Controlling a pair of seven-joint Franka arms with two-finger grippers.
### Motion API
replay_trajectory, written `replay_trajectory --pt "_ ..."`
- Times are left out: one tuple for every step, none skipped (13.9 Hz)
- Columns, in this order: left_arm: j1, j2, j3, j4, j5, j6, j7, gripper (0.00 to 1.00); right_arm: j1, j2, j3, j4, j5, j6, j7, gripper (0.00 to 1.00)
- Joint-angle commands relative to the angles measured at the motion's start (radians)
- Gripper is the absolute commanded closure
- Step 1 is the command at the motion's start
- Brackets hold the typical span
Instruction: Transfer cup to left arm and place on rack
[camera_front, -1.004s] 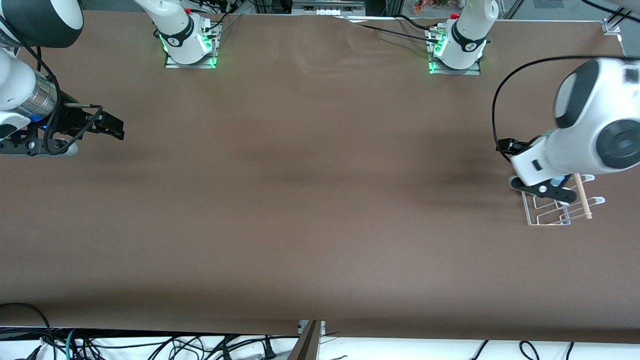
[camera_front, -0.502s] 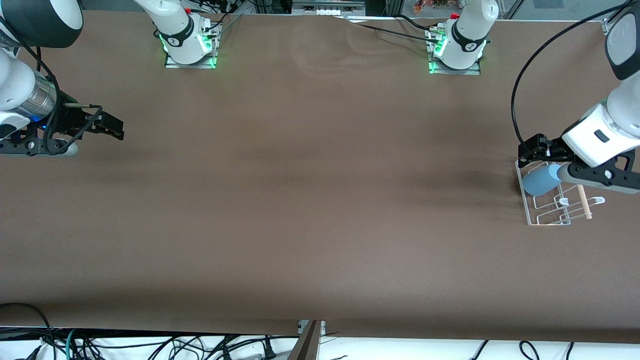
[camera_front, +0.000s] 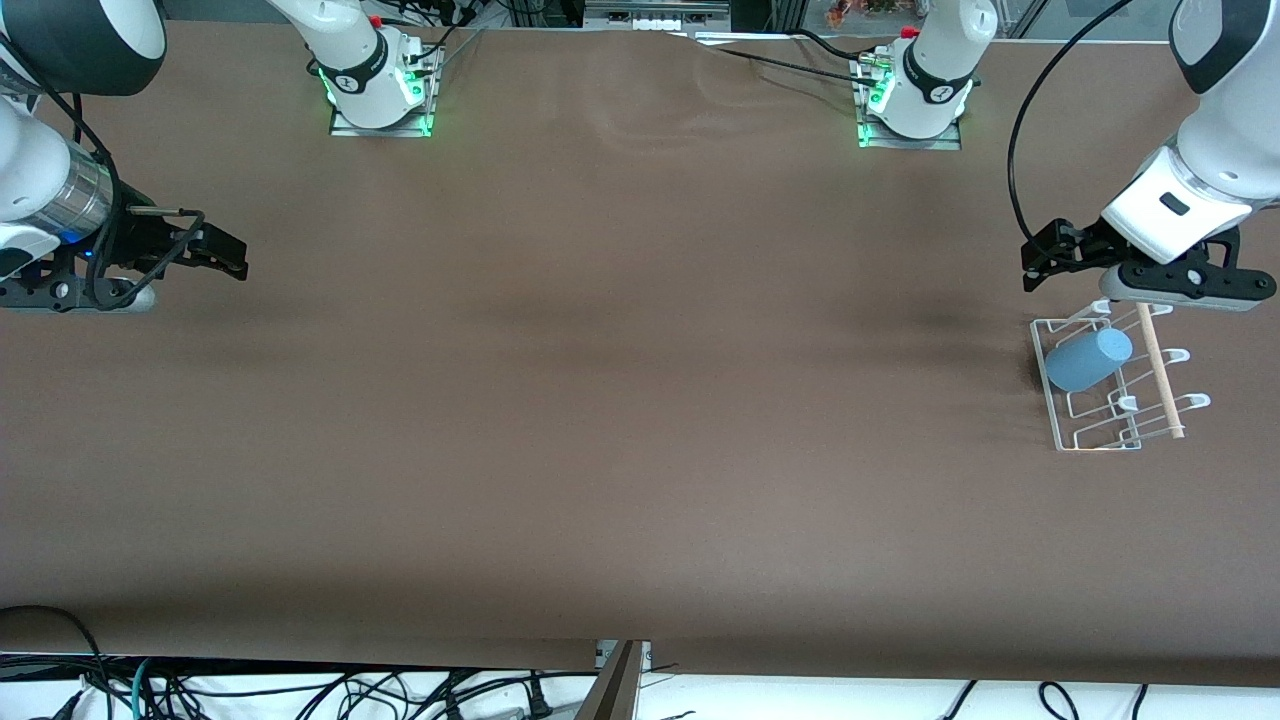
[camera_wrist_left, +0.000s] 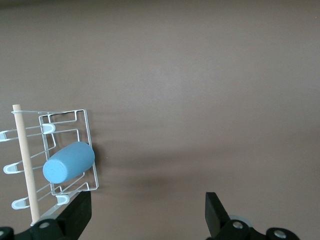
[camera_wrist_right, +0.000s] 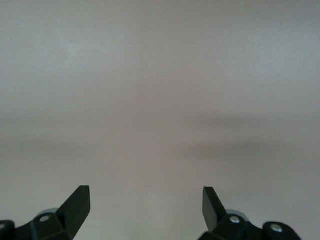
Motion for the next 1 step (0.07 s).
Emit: replay_trajectory --pt "-0.017 -0.02 0.018 -0.027 -0.008 0.02 -0.013 0.0 -0.001 0.01 0.004 0.026 -0.007 -0.014 -0.01 0.01"
